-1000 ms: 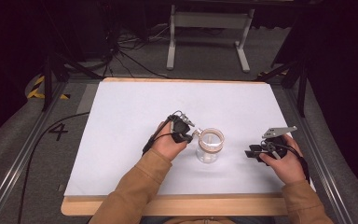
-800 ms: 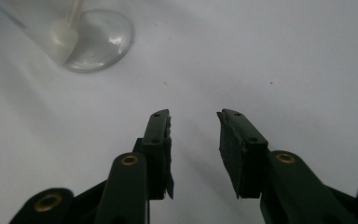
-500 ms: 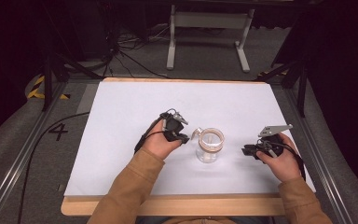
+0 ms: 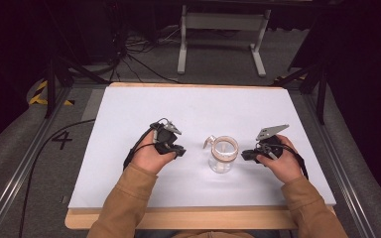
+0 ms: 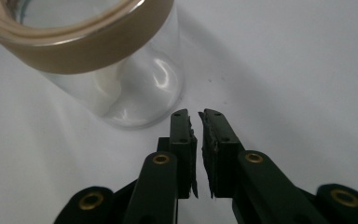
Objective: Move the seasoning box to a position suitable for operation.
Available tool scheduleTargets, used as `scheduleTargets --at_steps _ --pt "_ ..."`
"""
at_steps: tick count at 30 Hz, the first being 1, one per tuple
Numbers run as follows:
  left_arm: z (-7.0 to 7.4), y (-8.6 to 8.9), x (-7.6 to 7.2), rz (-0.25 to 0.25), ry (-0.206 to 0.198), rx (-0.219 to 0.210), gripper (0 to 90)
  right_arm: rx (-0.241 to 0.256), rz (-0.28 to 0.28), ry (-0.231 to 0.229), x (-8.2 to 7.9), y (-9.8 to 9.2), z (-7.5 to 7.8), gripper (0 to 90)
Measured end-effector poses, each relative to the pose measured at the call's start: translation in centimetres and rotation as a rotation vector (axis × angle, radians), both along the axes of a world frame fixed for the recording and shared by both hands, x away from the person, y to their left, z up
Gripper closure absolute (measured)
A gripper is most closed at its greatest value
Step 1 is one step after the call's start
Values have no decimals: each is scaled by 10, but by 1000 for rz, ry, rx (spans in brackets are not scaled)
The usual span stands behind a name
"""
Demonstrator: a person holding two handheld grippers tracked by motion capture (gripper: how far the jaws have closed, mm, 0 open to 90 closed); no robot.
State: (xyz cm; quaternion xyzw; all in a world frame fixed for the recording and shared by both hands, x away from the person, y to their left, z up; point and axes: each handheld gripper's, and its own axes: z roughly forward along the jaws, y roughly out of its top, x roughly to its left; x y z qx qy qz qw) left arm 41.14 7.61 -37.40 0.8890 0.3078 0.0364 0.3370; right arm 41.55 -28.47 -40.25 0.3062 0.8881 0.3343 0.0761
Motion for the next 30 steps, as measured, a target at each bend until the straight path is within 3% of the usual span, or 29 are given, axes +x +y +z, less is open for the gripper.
scheduleTargets --at_steps 5,7,12,16,30 --pt "-1 3 -1 12 -3 -1 814 7 5 -27 1 10 -4 874" --pt "-2 2 -1 5 -3 0 813 15 -23 -78 0 14 -4 894" --pt "-4 1 -1 1 1 0 813 41 -31 -119 0 16 -5 900" --pt "-4 1 -1 3 1 -2 814 76 -9 -104 0 17 -6 900" --pt "-6 1 2 4 -8 0 807 37 17 -75 -5 23 -6 900"
